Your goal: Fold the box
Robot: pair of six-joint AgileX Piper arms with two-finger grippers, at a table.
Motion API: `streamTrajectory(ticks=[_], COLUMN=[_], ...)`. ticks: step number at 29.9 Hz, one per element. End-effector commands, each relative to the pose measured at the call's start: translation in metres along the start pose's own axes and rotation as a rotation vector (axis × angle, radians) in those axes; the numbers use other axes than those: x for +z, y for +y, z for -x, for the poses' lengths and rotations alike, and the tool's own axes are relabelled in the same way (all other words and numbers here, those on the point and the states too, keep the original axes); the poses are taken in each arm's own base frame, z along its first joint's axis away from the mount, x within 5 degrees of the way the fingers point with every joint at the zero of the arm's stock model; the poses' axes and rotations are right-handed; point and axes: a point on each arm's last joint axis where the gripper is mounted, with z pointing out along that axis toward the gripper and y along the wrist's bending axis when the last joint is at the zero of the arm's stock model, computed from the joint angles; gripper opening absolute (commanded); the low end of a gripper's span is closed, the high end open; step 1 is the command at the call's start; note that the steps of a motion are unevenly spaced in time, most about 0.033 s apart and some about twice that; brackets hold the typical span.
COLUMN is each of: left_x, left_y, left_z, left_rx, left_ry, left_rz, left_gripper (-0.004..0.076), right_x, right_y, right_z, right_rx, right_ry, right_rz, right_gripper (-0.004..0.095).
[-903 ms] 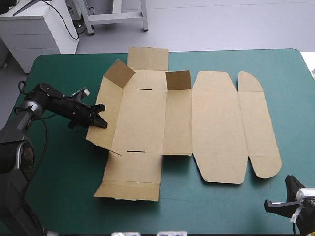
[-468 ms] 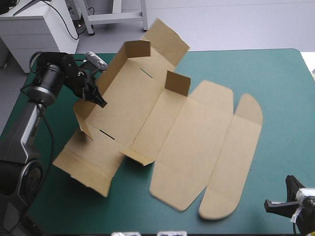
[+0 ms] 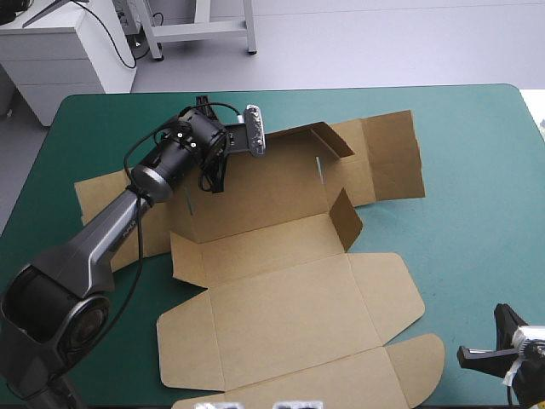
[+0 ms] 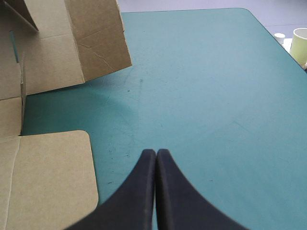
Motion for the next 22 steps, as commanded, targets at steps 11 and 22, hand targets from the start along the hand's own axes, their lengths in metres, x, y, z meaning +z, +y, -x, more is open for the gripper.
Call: streamTrajectory(ticks=[11, 22], left_x=[-0.033, -0.067], left_y=[-0.013, -0.059], left_z=[0.036, 0.046], left_rx=[0.101, 0.183], left_ry=[-0.033, -0.103], left_rz=[0.208, 0.352], left_gripper=[-0.0008, -0.0008], right_x=[-0.008, -0.008], right_y=[0.0, 0.0], right_z=[0.012, 0.012], right_rx=[-0.006, -0.006], right_ry=[-0.119, -0.119], right_rz=[0.002, 0.003], right_gripper=[-0.002, -0.002])
